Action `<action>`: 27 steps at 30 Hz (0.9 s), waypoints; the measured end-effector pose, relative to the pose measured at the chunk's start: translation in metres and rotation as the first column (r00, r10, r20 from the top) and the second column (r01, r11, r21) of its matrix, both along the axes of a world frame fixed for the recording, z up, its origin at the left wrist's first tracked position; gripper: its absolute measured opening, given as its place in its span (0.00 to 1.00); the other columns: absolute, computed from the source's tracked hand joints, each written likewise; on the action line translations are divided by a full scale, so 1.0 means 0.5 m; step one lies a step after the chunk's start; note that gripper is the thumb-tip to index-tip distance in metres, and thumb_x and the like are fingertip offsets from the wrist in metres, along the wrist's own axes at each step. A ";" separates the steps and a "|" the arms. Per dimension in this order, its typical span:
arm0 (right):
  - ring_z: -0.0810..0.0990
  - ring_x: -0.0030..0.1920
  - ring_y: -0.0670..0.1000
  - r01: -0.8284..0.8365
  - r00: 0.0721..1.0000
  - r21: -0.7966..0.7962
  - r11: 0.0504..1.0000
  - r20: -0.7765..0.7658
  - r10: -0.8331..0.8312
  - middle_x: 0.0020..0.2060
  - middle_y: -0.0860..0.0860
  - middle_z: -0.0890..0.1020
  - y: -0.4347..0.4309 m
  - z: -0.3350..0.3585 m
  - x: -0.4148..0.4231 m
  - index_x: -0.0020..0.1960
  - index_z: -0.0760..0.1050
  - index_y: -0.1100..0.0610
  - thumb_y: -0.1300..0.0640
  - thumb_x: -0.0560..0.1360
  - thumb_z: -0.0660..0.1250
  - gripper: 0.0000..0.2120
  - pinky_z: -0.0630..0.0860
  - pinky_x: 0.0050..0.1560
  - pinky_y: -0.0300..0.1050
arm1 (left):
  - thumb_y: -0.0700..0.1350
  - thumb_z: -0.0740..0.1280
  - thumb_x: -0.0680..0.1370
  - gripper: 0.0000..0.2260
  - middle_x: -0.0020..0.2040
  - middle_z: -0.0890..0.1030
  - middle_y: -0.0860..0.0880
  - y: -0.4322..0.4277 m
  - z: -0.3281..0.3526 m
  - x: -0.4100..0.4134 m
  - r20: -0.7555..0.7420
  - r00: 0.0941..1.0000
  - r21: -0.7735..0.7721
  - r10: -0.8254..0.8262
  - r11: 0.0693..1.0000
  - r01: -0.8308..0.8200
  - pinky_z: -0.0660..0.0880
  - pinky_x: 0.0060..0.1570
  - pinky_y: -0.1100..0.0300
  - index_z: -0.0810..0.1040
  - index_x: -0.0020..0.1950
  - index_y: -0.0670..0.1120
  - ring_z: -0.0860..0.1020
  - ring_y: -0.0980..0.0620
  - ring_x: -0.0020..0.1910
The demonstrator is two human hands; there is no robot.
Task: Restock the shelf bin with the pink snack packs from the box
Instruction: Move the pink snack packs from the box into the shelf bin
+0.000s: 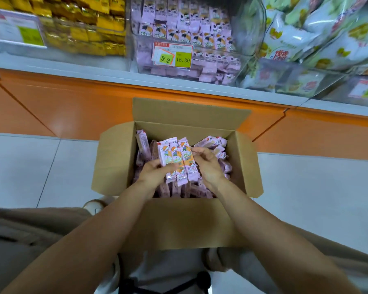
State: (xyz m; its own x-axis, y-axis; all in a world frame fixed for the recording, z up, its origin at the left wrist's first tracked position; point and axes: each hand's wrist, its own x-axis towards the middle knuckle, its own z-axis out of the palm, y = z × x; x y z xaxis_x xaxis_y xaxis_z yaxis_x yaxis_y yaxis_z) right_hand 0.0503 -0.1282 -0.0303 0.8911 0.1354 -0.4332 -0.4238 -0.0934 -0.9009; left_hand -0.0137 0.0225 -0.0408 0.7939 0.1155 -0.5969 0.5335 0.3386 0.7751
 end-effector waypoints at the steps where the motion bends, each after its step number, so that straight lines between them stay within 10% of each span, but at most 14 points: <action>1: 0.79 0.58 0.54 -0.014 1.000 -0.024 1.000 0.020 0.014 0.56 0.57 0.81 0.003 0.010 -0.007 0.52 0.78 0.59 0.61 0.80 0.62 0.06 0.72 0.67 0.53 | 0.43 0.78 0.69 0.13 0.50 0.85 0.45 0.002 0.012 -0.005 -0.001 1.000 0.009 0.010 1.000 -0.010 0.75 0.59 0.39 0.84 0.51 0.43 0.82 0.44 0.54; 8: 0.75 0.64 0.47 -0.374 0.900 -0.184 0.909 0.164 0.403 0.63 0.50 0.78 0.005 0.113 -0.049 0.69 0.71 0.53 0.55 0.72 0.74 0.27 0.71 0.64 0.41 | 0.41 0.75 0.72 0.10 0.49 0.85 0.46 0.034 0.109 -0.029 0.100 0.992 0.019 0.079 0.996 -0.082 0.80 0.42 0.60 0.82 0.52 0.45 0.84 0.49 0.47; 14: 0.72 0.57 0.40 -0.356 0.826 -0.325 0.876 0.329 0.458 0.57 0.43 0.72 0.051 0.232 -0.062 0.68 0.69 0.51 0.54 0.68 0.77 0.31 0.69 0.54 0.28 | 0.46 0.75 0.72 0.14 0.51 0.85 0.46 0.075 0.206 -0.031 0.196 0.979 0.042 0.049 0.997 -0.058 0.78 0.41 0.61 0.82 0.56 0.45 0.84 0.50 0.46; 27: 0.77 0.49 0.48 -0.151 0.774 -0.421 0.895 0.513 0.372 0.52 0.45 0.76 0.128 0.392 -0.011 0.71 0.66 0.50 0.56 0.70 0.72 0.31 0.79 0.52 0.53 | 0.45 0.77 0.69 0.17 0.50 0.85 0.41 0.127 0.369 0.020 0.438 0.897 0.038 0.063 0.995 -0.088 0.79 0.54 0.47 0.82 0.55 0.40 0.83 0.41 0.50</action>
